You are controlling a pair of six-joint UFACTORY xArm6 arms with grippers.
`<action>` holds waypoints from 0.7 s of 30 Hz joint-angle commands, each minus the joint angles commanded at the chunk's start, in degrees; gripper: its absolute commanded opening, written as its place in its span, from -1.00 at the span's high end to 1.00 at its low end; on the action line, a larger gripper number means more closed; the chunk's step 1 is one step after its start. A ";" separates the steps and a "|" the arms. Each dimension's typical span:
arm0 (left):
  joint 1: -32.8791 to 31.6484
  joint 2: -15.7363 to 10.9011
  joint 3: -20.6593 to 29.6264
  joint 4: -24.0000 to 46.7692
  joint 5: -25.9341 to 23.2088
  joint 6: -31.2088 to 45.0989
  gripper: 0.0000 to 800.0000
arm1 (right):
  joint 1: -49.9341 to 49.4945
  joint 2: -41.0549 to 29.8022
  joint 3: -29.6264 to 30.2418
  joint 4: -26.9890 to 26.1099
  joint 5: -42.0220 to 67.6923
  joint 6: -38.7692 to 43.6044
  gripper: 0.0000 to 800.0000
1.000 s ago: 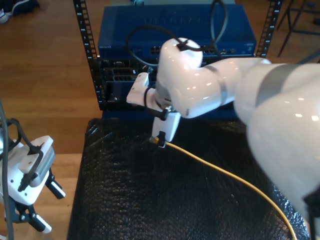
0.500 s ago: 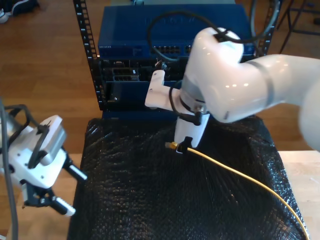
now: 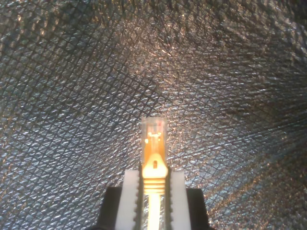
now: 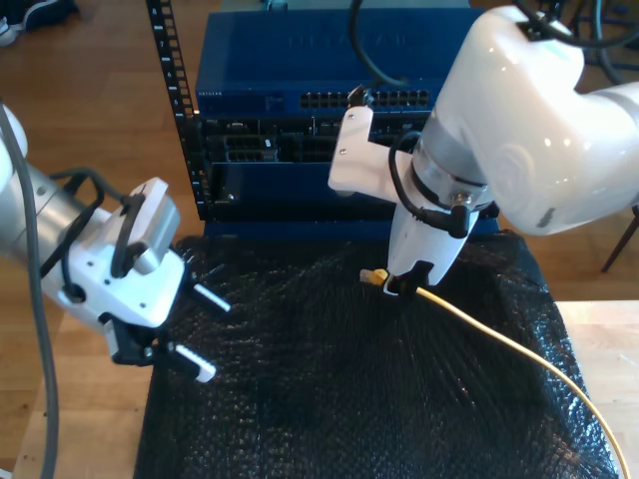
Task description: Grab the cable and plug it in
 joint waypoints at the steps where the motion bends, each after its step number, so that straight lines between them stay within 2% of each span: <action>1: -0.53 0.00 -0.09 -0.26 -0.09 -0.44 -1.00 | 0.00 -0.18 0.00 0.00 0.09 0.00 0.98; 5: -2.90 0.09 -1.23 -0.88 -0.26 -1.93 -1.00 | 0.00 -1.14 -0.44 0.53 0.79 -1.23 0.98; 9: -5.19 0.35 -2.11 -1.41 -0.79 -2.90 -1.00 | -1.41 -1.32 -2.02 6.51 3.78 -4.66 0.98; 14: -7.03 0.53 -3.25 -2.55 -0.97 -3.60 -1.00 | -8.70 -1.23 -4.57 13.45 9.93 -9.76 0.99; 21: -7.38 1.41 -5.89 -5.98 -1.05 -3.78 -1.00 | -10.02 -1.32 -6.95 14.86 14.24 -12.04 0.98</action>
